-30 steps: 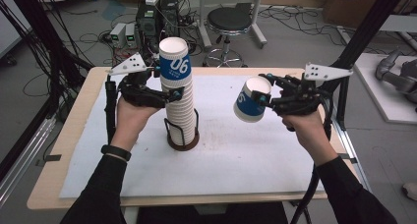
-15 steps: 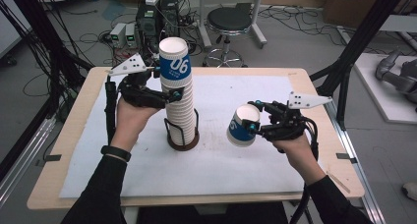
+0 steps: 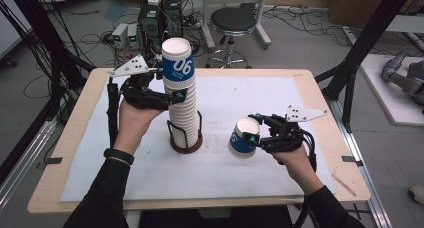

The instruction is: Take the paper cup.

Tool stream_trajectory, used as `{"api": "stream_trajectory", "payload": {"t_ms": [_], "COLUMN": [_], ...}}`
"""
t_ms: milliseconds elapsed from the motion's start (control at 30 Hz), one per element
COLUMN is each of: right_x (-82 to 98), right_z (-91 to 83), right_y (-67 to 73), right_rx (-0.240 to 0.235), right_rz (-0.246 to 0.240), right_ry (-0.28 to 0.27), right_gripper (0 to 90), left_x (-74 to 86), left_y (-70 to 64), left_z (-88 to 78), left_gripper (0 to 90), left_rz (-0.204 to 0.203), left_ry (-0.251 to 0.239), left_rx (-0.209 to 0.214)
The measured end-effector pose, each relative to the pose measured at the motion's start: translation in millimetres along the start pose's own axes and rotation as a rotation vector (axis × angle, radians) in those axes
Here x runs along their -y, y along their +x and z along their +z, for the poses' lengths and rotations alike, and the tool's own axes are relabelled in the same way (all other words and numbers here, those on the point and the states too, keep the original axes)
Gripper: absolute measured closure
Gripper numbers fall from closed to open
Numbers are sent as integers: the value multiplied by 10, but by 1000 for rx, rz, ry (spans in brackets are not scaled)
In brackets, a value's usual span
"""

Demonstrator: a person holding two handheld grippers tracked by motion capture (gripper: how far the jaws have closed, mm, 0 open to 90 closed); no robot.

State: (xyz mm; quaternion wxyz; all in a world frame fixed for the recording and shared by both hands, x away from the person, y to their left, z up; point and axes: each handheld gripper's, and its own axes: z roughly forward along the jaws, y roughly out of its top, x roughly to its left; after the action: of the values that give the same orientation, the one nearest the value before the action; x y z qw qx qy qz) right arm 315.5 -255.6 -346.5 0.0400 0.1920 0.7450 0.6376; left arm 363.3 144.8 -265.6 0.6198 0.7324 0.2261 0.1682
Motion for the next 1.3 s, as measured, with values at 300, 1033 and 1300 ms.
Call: {"api": "stream_trajectory", "payload": {"t_ms": [300, 1033, 1300], "right_x": [1, 6, 1], "right_z": [-4, -39, -34], "right_y": [-3, -2, 20], "right_rx": [-13, -19, -32], "right_rz": [3, -2, -13], "right_ry": [2, 2, 2], "right_gripper": [302, 302, 303], "left_x": [11, 495, 742], "left_y": [16, -378, -632], "left_z": [-25, -470, -330], "left_gripper": [70, 70, 70], "left_rz": [-17, 21, 21], "left_ry": [-11, -68, -78], "left_rx": [24, -4, 77]}}
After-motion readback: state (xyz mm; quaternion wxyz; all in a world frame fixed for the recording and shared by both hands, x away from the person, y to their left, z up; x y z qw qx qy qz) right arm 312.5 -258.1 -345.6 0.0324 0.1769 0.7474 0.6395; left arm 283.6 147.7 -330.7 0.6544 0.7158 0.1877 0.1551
